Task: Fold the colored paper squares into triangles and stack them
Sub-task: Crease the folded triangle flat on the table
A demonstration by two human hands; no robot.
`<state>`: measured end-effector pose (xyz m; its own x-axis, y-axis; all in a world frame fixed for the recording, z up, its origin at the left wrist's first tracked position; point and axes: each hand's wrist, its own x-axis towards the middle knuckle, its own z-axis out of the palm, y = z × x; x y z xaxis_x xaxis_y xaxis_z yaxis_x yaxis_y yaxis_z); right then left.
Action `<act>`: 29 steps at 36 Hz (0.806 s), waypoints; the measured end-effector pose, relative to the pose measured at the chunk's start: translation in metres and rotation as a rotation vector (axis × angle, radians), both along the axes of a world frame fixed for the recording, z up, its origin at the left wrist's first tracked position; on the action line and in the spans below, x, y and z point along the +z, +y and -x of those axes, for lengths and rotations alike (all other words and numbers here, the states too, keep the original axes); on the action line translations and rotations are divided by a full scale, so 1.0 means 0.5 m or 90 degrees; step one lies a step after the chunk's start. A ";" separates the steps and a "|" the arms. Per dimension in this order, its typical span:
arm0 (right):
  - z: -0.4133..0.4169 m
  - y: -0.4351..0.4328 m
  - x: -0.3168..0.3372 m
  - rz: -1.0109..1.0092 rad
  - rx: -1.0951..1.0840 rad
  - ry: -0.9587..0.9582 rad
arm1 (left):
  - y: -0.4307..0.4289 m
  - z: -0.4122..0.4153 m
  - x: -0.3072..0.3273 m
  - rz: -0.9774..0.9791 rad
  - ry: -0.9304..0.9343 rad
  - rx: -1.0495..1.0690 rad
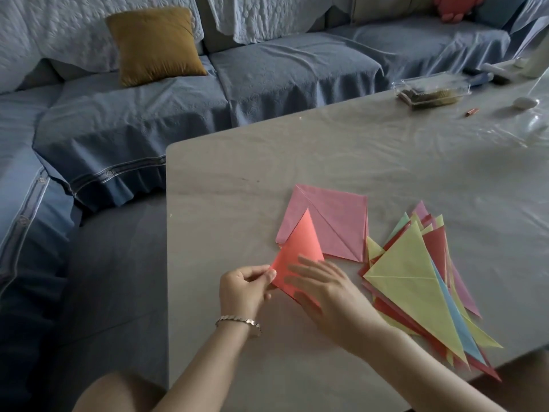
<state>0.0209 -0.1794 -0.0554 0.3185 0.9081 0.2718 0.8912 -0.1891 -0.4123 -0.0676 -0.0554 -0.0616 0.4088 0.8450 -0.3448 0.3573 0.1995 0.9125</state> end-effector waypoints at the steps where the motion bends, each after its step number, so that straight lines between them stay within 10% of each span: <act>1: 0.006 -0.003 -0.021 0.040 0.009 -0.011 | 0.003 -0.002 -0.013 -0.027 0.026 -0.004; 8: 0.007 -0.053 -0.093 0.249 -0.042 -0.008 | 0.012 0.003 -0.048 -0.104 0.108 -0.046; 17: -0.060 0.004 -0.113 0.202 -0.137 -0.159 | 0.019 0.004 -0.064 -0.108 0.107 -0.053; 29: -0.152 0.135 -0.102 0.288 -0.137 -0.072 | 0.025 0.006 -0.074 -0.076 0.093 -0.056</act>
<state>0.0971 -0.1119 -0.1066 0.5024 0.8600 -0.0894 0.8467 -0.5103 -0.1506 -0.0706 -0.0431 -0.0986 0.4359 0.8468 -0.3049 0.4987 0.0547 0.8650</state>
